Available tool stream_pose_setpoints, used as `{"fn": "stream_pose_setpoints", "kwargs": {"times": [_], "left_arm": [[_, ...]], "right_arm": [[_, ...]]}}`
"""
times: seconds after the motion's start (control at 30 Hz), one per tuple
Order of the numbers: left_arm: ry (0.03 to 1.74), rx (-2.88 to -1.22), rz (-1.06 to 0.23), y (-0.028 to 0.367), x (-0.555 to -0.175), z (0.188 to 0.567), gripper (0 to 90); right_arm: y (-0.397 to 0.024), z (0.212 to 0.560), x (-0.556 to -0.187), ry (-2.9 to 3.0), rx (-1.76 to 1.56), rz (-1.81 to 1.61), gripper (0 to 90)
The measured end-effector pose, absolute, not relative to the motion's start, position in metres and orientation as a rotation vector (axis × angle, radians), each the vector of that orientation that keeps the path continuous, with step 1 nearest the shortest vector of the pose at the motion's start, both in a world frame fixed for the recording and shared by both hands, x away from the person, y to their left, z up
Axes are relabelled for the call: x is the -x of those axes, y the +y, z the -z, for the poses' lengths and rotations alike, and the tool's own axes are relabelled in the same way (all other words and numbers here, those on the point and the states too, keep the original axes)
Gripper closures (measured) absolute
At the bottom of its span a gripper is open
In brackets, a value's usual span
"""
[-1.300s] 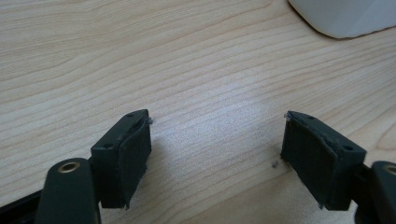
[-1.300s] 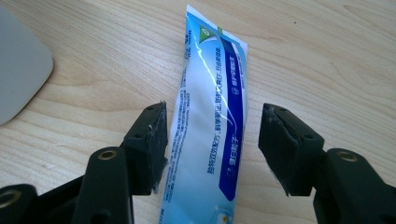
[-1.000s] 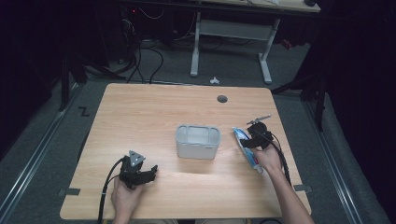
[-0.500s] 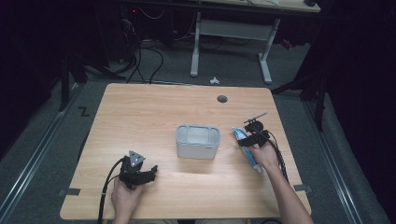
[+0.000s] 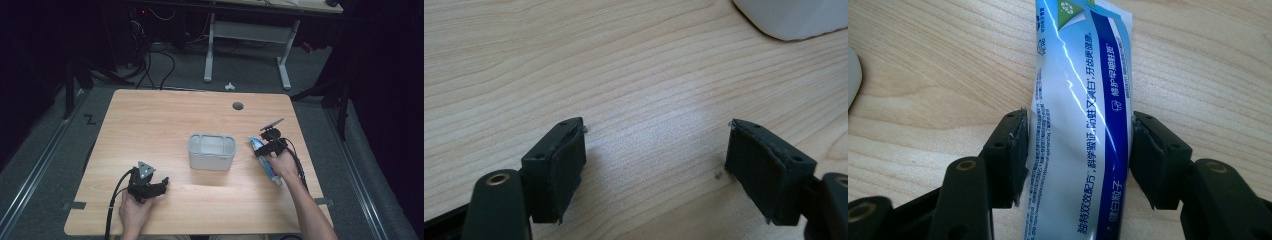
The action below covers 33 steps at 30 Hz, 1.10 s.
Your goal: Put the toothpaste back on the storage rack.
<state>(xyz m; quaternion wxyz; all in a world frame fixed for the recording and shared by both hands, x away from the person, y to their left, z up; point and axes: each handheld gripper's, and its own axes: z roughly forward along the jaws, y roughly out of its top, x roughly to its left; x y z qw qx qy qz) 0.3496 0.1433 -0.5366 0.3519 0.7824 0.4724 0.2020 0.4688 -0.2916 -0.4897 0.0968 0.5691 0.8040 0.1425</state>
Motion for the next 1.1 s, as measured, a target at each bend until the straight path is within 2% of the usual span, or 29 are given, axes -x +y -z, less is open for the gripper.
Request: {"fn": "stream_pose_setpoints", "kwargs": {"times": [0.5,0.53,0.77,1.1], "left_arm": [[1.222,-2.026,-0.523,0.143,-0.349,0.537,24.4],[1.222,-2.026,-0.523,0.144,-0.349,0.537,24.4],[1.222,-2.025,-0.522,0.144,-0.349,0.537,24.4],[1.222,-2.025,-0.521,0.144,-0.349,0.537,24.4]], "right_arm": [[-0.287,0.491,-0.475,2.402,-1.717,-0.332,46.9],[-0.282,0.493,-0.475,2.429,-1.690,-0.309,55.5],[-0.278,0.489,-0.474,2.445,-1.659,-0.306,70.1],[-0.290,0.486,-0.470,2.450,-1.718,-0.427,73.1]]}}
